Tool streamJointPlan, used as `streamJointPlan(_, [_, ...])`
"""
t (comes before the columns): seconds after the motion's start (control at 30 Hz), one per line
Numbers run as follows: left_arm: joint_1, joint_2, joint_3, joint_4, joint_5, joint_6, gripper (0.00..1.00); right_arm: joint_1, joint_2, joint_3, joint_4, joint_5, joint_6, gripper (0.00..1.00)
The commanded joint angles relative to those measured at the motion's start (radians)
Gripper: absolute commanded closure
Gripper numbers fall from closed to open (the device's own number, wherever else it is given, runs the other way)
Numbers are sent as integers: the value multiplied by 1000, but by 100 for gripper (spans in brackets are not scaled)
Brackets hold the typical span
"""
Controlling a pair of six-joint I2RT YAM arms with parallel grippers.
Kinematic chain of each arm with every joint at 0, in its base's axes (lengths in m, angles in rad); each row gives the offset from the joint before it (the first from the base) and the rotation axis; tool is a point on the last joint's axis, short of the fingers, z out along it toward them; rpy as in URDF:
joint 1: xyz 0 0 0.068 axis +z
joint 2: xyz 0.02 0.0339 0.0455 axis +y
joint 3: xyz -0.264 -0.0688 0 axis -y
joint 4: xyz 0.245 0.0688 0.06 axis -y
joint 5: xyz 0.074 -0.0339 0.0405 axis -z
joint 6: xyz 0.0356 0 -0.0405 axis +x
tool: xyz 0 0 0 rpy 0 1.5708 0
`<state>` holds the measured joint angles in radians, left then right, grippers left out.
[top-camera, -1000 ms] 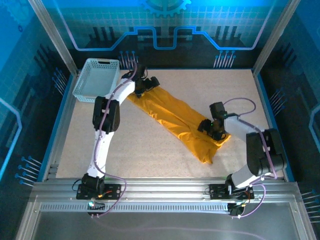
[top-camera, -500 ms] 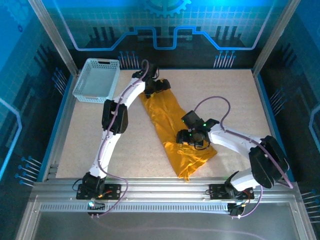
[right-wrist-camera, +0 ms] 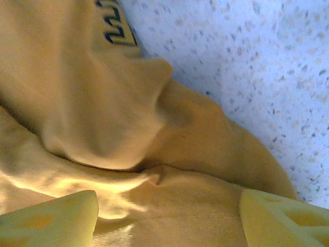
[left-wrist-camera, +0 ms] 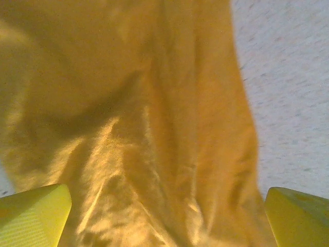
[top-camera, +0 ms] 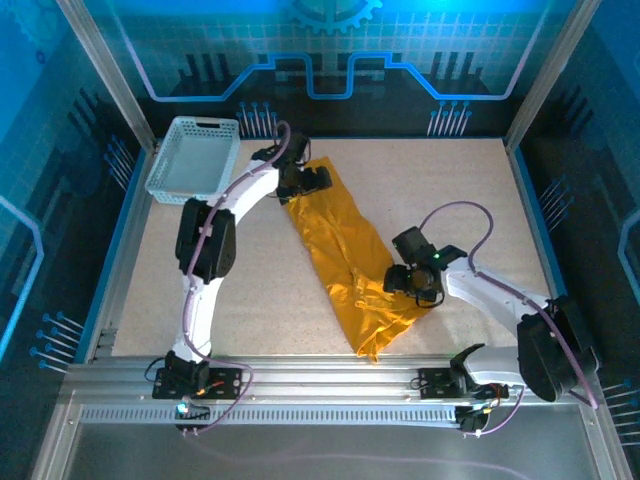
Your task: Fold the inside-out t-shirt
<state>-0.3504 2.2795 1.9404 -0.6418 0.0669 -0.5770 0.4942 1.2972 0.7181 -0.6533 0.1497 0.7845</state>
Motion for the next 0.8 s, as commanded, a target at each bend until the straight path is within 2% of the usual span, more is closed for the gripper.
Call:
streamJointPlan(0.0, [-11,79,12,33,21,-9,2,3,18,-45,14,-16,16,26])
streamJointPlan(0.13, [-11,137,63,40,9,-1,2,56,18,-91,20,-19,65,26])
streamJointPlan(0.3, [-7,238,203,-8,9,6,2,153,4,-143,45,-50,154,27])
streamJointPlan(0.47, [9,368,396,-19,86,-21,2,263,32,-147,138,-110,235,26])
streamJointPlan(0.63, [24,454,559,-13,171,-52,1,337,143,-58,232,-150,257,26])
streamJointPlan(0.77, [39,431,611,-21,214,-51,1,371,209,66,202,-150,205,26])
